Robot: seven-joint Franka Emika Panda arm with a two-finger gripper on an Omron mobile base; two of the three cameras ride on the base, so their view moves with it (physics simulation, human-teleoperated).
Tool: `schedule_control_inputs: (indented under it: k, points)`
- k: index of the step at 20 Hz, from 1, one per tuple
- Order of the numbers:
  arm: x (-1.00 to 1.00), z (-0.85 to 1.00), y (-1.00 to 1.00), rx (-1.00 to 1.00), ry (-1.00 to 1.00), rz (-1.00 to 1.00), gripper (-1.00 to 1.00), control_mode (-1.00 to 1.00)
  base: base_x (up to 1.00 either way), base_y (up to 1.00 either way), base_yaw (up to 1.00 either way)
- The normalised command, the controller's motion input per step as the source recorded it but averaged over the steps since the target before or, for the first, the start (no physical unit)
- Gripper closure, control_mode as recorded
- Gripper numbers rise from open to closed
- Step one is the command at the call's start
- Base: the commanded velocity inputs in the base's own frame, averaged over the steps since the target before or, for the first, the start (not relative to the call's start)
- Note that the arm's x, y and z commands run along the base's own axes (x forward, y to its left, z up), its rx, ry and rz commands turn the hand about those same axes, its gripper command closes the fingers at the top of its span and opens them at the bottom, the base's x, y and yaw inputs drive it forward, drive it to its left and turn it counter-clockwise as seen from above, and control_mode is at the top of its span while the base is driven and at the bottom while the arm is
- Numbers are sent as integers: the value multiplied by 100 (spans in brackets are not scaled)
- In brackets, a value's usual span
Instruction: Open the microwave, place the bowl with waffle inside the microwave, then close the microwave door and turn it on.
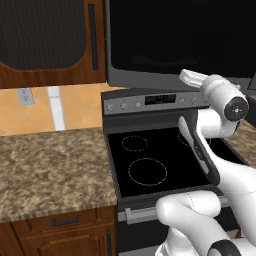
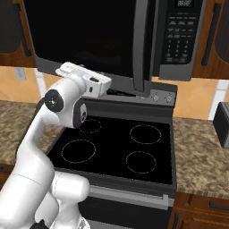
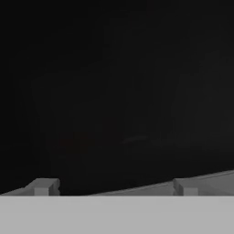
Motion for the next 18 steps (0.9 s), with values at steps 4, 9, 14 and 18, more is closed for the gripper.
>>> schedule_control_inputs:
  k: [4,9,14,18]
  points:
    - [39,13,-14,0,10,2,-100,-100,0,0,0]
    - [34,11,-12,0,10,0,-100,-100,0,0,0]
    - [22,1,-2,0,6,0,-100,-100,0,0,0]
    - [28,0,0,0,0,0,-100,-100,0,0,0]
